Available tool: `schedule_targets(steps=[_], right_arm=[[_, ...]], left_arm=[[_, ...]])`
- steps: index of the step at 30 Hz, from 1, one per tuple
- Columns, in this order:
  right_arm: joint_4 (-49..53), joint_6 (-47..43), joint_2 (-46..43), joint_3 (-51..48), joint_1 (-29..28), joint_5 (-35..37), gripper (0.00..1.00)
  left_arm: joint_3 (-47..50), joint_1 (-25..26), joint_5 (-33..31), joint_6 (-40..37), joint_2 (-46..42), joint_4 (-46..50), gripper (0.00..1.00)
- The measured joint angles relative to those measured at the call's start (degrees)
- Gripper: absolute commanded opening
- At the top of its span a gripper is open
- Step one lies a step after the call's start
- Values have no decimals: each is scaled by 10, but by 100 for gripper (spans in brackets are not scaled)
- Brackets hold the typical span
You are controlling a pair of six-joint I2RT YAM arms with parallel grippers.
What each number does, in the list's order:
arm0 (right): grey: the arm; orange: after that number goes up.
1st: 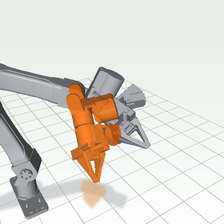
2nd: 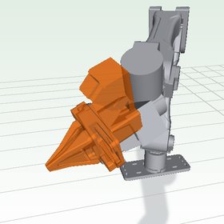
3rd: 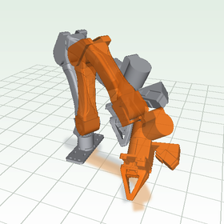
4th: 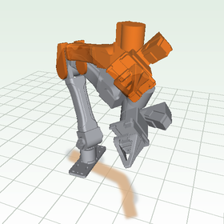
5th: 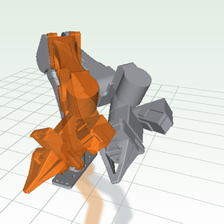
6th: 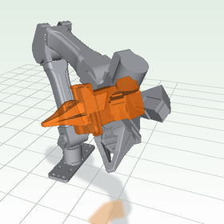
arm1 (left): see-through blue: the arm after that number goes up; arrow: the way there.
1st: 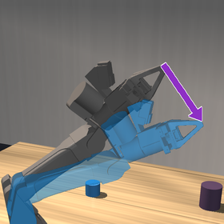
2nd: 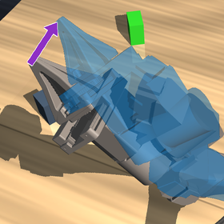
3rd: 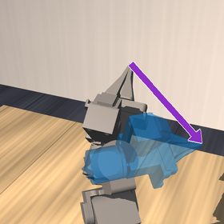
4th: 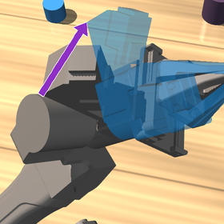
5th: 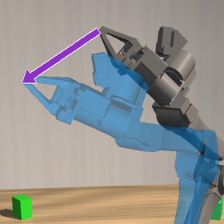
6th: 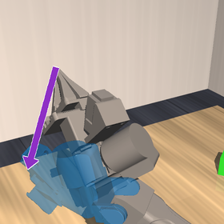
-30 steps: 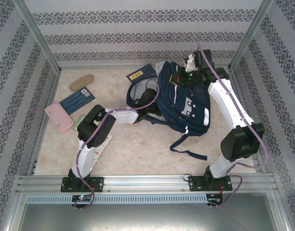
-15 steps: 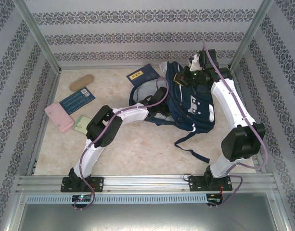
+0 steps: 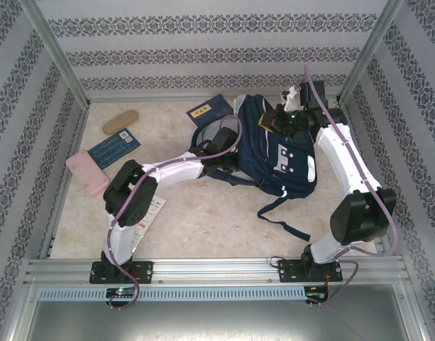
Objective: Pack the student bag
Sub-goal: Place the book in the student bag, then close the student bag at the middle-right of the table.
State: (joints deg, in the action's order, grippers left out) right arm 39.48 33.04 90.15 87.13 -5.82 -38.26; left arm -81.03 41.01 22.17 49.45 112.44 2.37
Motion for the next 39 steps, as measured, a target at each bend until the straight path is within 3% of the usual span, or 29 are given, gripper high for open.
schedule_targets(steps=[8, 13, 16, 18, 21, 23, 24, 30, 39], right_arm=[[16, -72, -22, -47, 4, 7, 0], [14, -110, -40, -104, 4, 28, 2], [13, -123, -42, -136, 3, 41, 4], [9, -125, -42, -156, 3, 50, 8], [1, -125, -42, -175, -2, 68, 7], [-6, -124, -41, -180, -13, 80, 4], [-9, -124, -40, -180, -19, 86, 4], [-22, -120, -25, -181, -55, 122, 2], [-30, -118, 3, -181, -96, 160, 4]], left_arm=[[97, -46, -24, -20, -132, 44, 87], [110, -96, -40, -45, -198, 84, 84], [107, -125, -43, -61, -208, 94, 76], [96, -140, -43, -73, -198, 106, 62], [55, -155, -47, -90, -156, 121, 32], [17, -163, -47, -97, -112, 123, 7], [-2, -166, -47, -98, -92, 125, 0], [-136, -197, -47, -93, 65, 125, 0], [-387, -231, -27, -21, 285, 113, 3]])
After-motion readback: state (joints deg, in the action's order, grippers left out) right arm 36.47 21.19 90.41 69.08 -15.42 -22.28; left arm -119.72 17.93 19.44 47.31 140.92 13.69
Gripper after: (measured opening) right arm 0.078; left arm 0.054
